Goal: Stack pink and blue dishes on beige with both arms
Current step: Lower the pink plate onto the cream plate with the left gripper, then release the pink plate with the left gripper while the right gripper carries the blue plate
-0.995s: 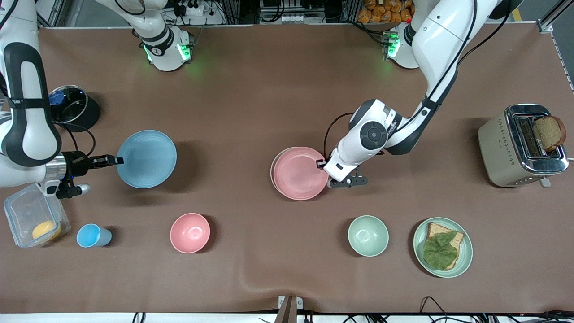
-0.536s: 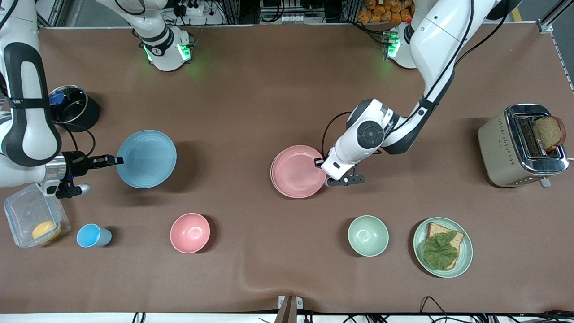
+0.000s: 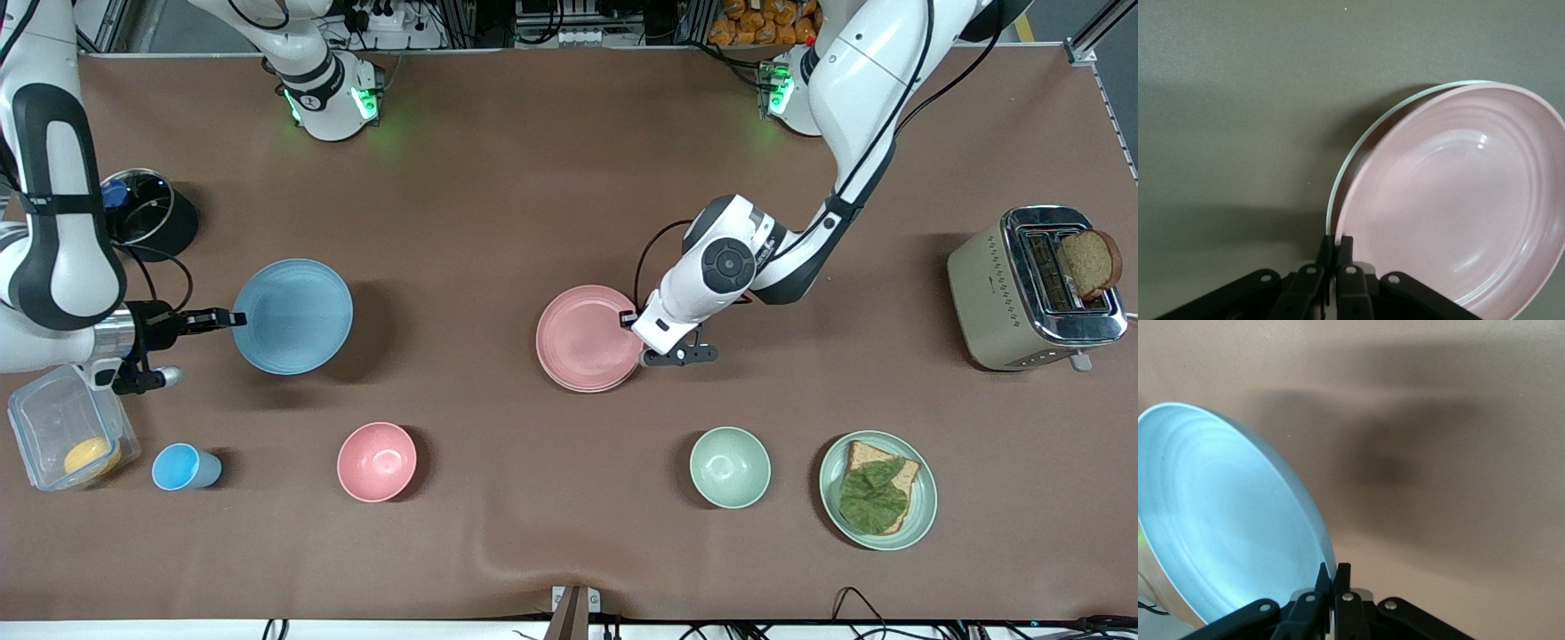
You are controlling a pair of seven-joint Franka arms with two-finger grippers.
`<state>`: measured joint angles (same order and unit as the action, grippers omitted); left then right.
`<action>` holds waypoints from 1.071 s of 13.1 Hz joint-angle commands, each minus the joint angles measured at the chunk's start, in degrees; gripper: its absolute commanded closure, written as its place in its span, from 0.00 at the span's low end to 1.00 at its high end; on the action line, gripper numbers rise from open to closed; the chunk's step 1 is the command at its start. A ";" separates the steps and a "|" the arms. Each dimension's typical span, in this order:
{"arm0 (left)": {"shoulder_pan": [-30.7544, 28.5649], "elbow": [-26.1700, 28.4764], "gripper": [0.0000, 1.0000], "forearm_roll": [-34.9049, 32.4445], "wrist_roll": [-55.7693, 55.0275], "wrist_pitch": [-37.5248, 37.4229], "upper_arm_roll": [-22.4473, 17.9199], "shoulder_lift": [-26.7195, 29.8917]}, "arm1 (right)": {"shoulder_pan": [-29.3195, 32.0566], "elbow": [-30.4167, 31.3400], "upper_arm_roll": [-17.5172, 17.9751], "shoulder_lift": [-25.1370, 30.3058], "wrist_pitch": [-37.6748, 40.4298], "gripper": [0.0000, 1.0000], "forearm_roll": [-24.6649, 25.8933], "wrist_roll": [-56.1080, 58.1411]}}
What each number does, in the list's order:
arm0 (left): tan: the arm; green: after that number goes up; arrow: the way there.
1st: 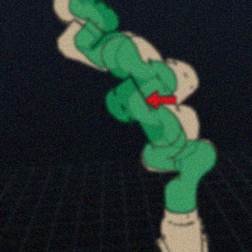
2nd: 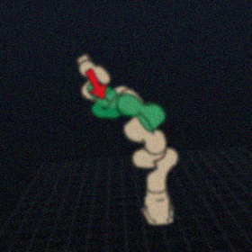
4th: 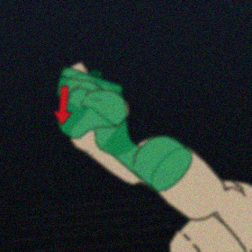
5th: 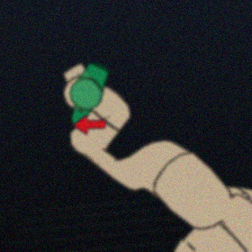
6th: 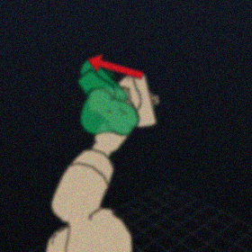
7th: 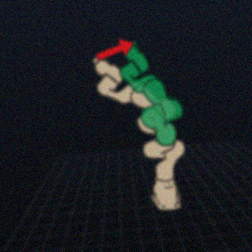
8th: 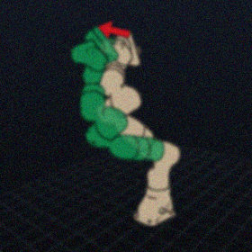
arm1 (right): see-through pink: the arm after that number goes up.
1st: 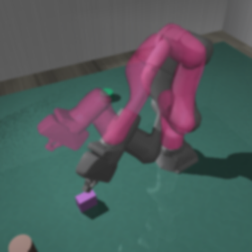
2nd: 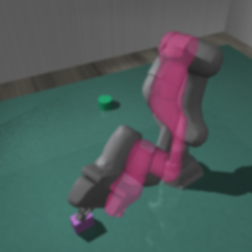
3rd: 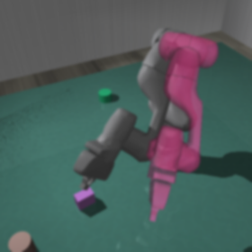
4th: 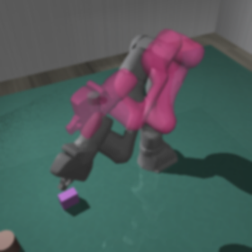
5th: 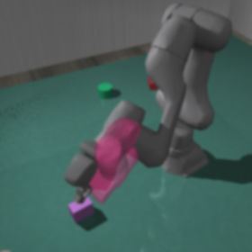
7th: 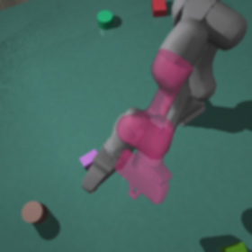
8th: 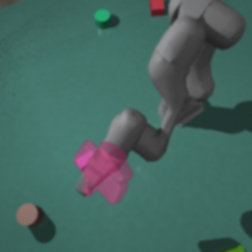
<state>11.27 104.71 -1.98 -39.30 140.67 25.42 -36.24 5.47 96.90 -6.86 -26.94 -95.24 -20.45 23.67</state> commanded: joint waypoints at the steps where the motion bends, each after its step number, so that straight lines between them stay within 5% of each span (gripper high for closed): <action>1: 0.07 -0.21 1.00 -0.92 -1.04 0.66 0.24 0.12 | -2.30 -1.63 -0.08 -0.13 1.28 1.00 0.67 -4.58; 4: 0.07 -0.29 0.76 -0.83 -1.04 0.66 0.24 0.03 | -3.53 -1.71 -0.08 -0.22 1.19 1.00 0.41 -6.52; 7: -0.02 -0.56 0.00 -0.65 -1.21 0.57 0.24 0.64 | -4.93 -2.15 0.01 -0.22 1.19 1.00 0.06 -8.89; 10: -2.38 -0.73 0.00 -0.65 -1.13 -1.26 0.15 6.16 | -8.09 -2.33 0.10 -0.22 1.19 1.00 -0.12 -13.98; 14: -9.50 -3.44 0.00 -1.00 -0.25 -15.99 0.24 18.20 | -14.50 -3.03 0.01 -1.18 0.32 1.00 -5.72 -23.30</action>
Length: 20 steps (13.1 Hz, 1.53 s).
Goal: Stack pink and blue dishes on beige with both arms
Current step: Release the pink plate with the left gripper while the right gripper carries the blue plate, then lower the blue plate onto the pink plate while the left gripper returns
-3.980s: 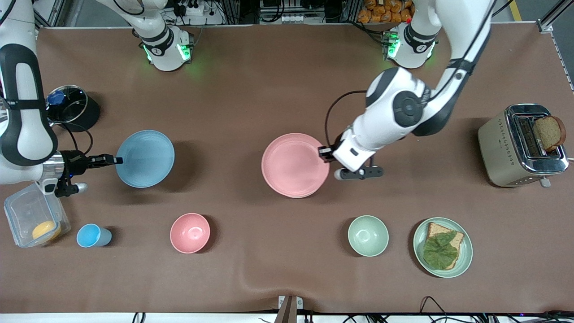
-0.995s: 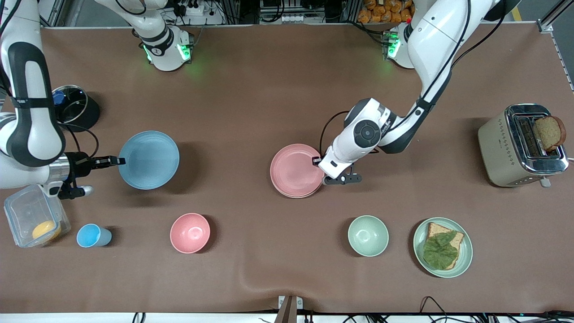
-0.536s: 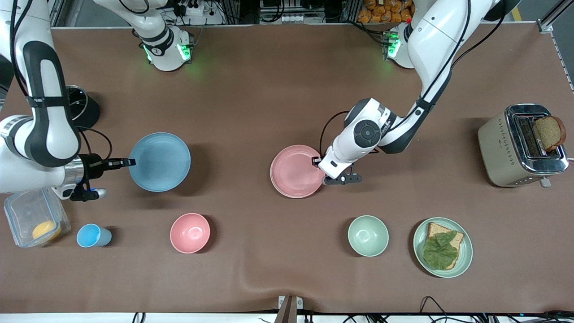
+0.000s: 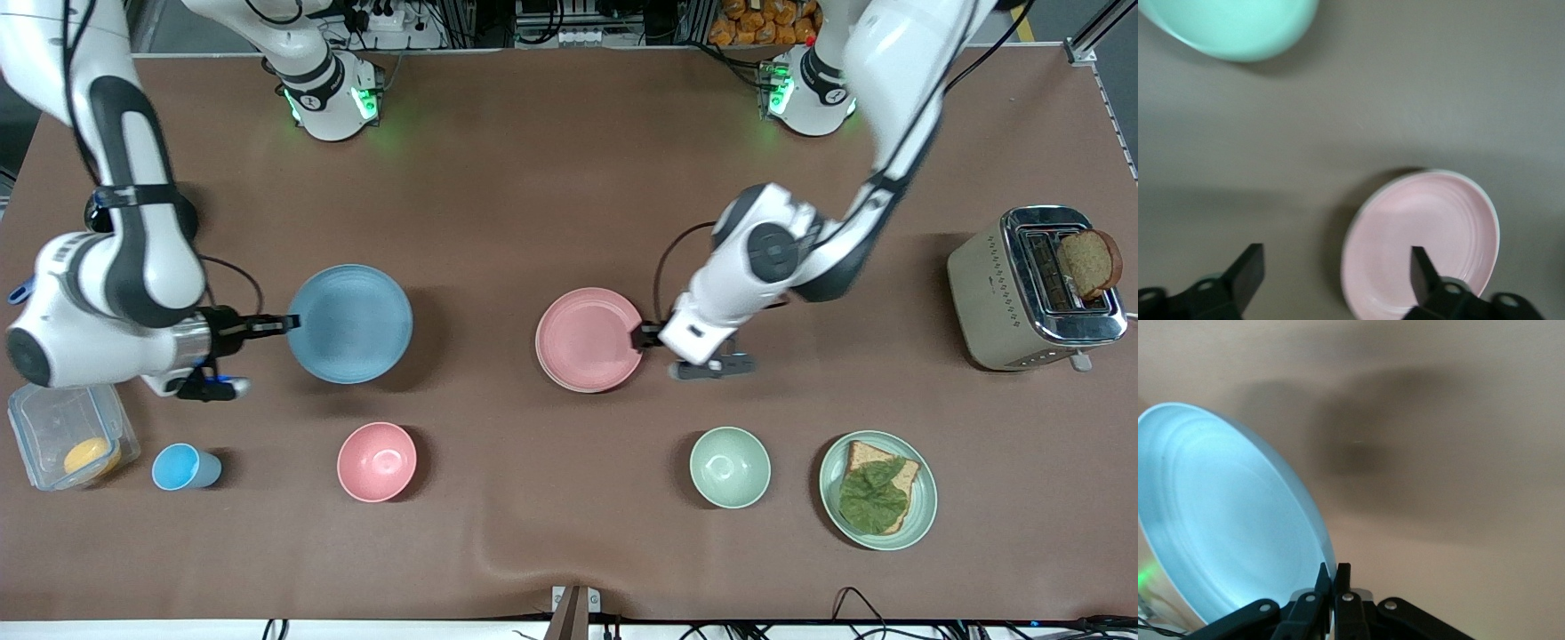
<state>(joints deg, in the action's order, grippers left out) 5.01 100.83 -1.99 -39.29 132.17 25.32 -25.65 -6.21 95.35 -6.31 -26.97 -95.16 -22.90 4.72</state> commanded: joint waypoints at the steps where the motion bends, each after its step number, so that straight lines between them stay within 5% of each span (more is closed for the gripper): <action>1: -4.47 -0.80 0.00 -1.26 -0.26 -13.11 0.34 10.25 | -4.67 -1.91 -0.54 -1.94 0.15 1.00 -4.51 -6.28; 8: -17.20 -13.44 0.00 -1.53 10.68 -39.42 -0.27 18.53 | -17.67 -7.45 -0.54 -10.64 -7.31 1.00 -14.01 -16.93; 11: -23.28 -16.72 0.00 -1.53 20.37 -42.77 -0.10 18.53 | -22.08 -7.46 -0.46 -12.23 -11.97 1.00 -17.69 -16.93; 20: -23.38 -20.06 0.00 -1.71 25.93 -49.20 -1.06 19.32 | -28.24 -7.80 -0.19 -15.57 -19.53 1.00 -23.60 -16.85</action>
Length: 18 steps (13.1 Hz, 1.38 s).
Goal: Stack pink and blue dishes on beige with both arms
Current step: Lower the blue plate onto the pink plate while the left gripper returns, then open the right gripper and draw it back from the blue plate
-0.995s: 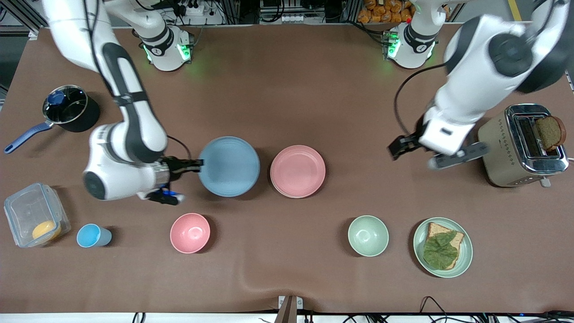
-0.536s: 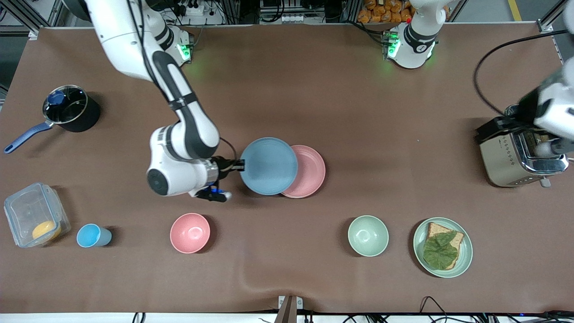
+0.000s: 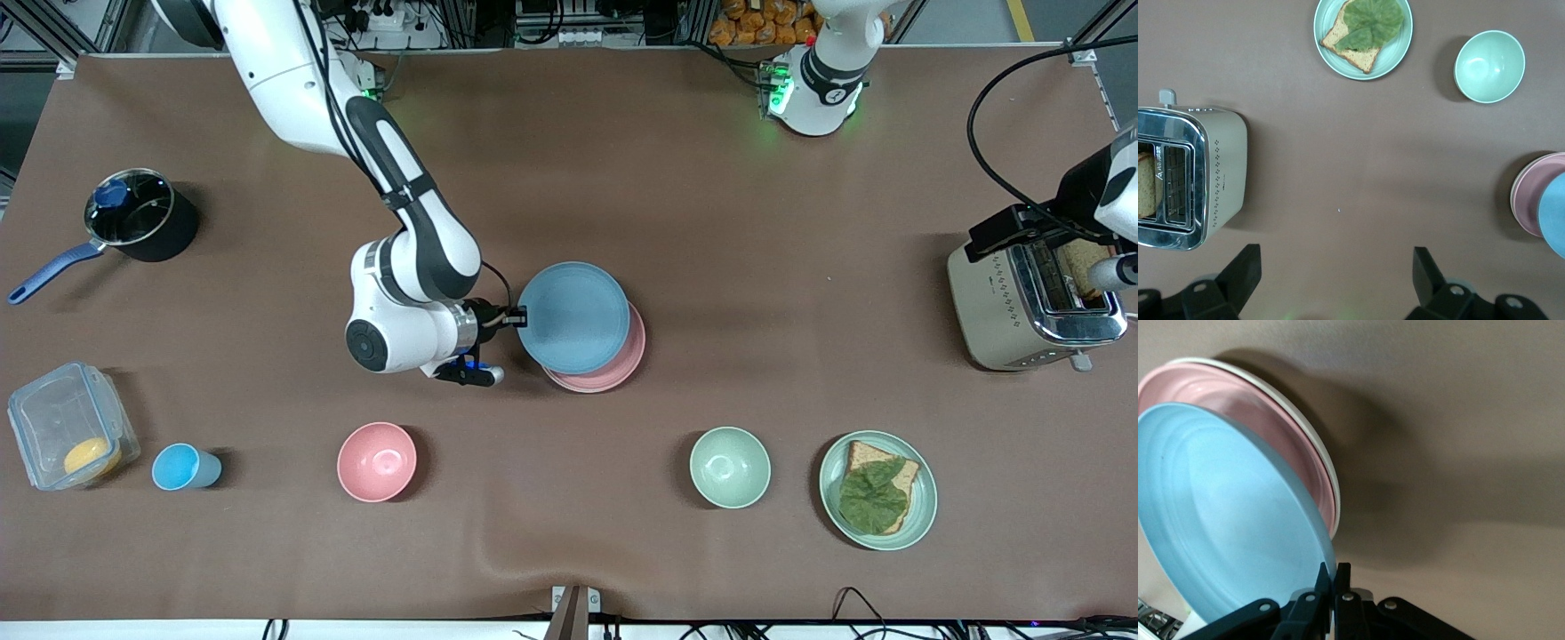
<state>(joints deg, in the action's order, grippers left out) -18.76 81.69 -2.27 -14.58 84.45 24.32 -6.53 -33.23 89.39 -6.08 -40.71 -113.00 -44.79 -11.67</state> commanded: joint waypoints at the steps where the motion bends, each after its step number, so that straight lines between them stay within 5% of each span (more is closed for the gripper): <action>1: 0.31 -0.92 0.00 -1.42 1.22 -1.66 -0.06 0.20 | -1.31 -2.55 -0.34 -2.52 -2.13 1.00 -1.71 -0.46; 3: 1.79 -1.27 0.00 -1.51 3.05 -1.66 -2.06 2.29 | -1.48 -2.91 -0.25 -3.05 -2.39 1.00 -1.71 -0.46; 6: 12.93 -0.57 0.00 -0.81 6.23 -1.66 -15.14 3.62 | -1.75 -3.70 0.54 -4.10 -4.32 1.00 -2.14 -0.55; 10: 20.43 0.57 0.00 -0.55 6.23 -1.66 -22.99 4.86 | -2.01 -3.96 0.89 -4.64 -5.03 0.97 -3.47 -0.37; 11: 20.35 1.01 0.00 -0.54 6.23 -1.66 -23.00 4.86 | -1.93 -3.96 0.89 -4.64 -5.03 0.12 -3.47 -0.02; 12: 20.26 0.92 0.00 -0.37 6.14 -1.57 -22.91 4.60 | -2.19 -3.96 0.89 -4.55 -4.95 0.00 -3.47 -0.28; 18: 20.00 0.57 0.00 -0.37 6.23 -1.57 -22.65 4.07 | 2.54 -6.41 -0.60 -2.53 2.14 0.00 -1.28 0.33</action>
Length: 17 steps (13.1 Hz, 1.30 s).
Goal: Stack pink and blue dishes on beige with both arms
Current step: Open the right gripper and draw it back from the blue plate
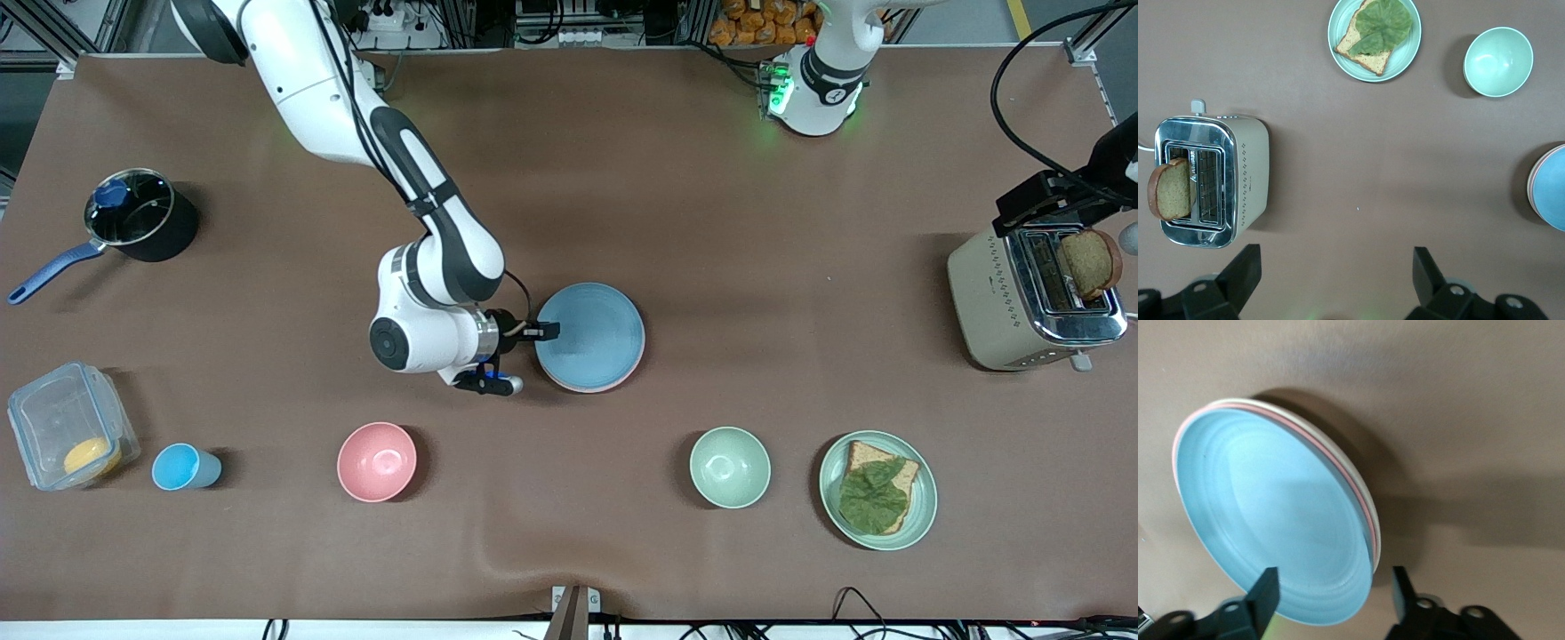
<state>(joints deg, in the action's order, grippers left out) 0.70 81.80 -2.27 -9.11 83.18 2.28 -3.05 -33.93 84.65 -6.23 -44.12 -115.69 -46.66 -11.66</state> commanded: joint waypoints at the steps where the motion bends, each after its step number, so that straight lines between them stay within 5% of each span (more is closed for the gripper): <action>1: 0.44 0.47 0.00 -0.37 0.76 -0.38 -0.69 0.77 | 5.34 -2.98 -1.58 1.22 9.73 0.00 2.78 0.32; 6: 0.26 0.38 0.00 -0.37 0.85 -0.38 -0.69 0.95 | 14.66 -11.95 -13.25 1.93 34.10 0.00 14.48 2.68; 12: 0.35 0.03 0.00 -0.37 0.94 -0.38 -0.52 1.21 | 15.65 -12.93 -27.41 4.29 36.85 0.00 21.88 22.80; 13: 0.27 0.03 0.00 -0.37 1.11 -0.38 -0.52 1.21 | 16.43 -12.84 -27.08 6.04 36.50 0.00 22.57 24.13; 17: 0.26 -0.06 0.00 -0.28 1.55 -0.47 -0.52 1.30 | 20.90 -9.34 -15.69 16.58 33.78 0.00 35.49 16.71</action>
<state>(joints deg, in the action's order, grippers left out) 0.70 81.57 -2.27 -8.81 83.18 1.98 -2.71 -15.77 71.22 -28.71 -33.81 -80.51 -15.45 10.04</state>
